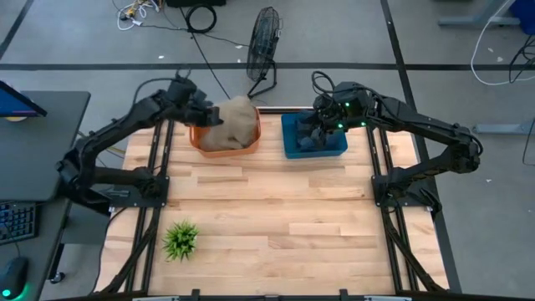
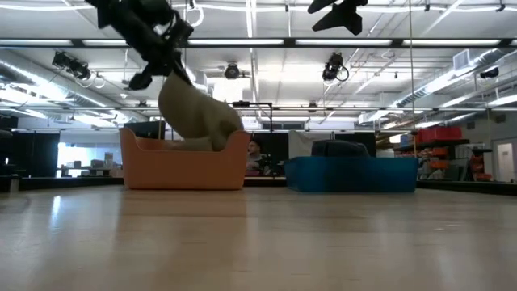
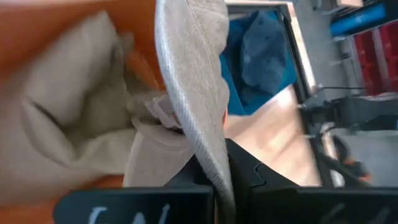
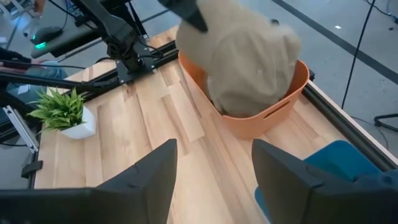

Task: Pick & Place hat
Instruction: Put the brown cap into the orange bin

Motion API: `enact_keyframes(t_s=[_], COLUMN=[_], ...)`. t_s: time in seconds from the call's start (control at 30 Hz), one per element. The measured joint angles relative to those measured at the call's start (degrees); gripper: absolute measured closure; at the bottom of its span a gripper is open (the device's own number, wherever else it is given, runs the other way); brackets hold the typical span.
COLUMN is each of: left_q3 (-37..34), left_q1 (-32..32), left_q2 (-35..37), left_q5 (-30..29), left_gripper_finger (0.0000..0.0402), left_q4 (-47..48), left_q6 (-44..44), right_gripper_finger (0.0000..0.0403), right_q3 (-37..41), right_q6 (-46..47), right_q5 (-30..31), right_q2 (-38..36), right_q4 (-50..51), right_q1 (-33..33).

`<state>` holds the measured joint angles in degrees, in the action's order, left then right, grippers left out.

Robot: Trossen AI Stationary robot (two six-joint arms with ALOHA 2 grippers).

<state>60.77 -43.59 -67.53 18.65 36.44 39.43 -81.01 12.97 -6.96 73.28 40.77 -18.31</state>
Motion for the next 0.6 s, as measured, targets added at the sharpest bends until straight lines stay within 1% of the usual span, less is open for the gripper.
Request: enact_keyframes(t_s=[0.07,0.1,0.23,0.37,0.47,0.6], left_q3=[-3.4,-5.1,-10.9,-15.9,-17.6,-17.9], left_q1=[0.0,0.1,0.2,-0.8,-1.4,-1.8], left_q2=[0.0,0.0,0.1,0.2,0.3,0.0], left_q5=[2.9,3.5,4.0,5.0,5.0,3.5], left_gripper_finger=[0.0389,0.0389,0.0387,0.0368,0.0357,0.0338], left_q4=[-2.7,-3.9,-7.9,-9.7,-11.1,-14.2], left_q6=[2.5,3.8,6.9,9.5,10.4,10.9], right_gripper_finger=[0.0190,0.0190,0.0190,0.0190,0.0190,0.0190], right_q3=[0.0,0.0,0.0,0.0,0.0,0.0], right_q6=[0.0,0.0,0.0,0.0,0.0,0.0], right_q5=[0.0,0.1,0.1,0.1,0.1,0.0], right_q2=[0.0,0.0,0.0,0.0,0.0,0.0], right_q4=[0.0,0.0,0.0,0.0,0.0,0.0], right_q1=[0.0,0.0,0.0,0.0,0.0,0.0])
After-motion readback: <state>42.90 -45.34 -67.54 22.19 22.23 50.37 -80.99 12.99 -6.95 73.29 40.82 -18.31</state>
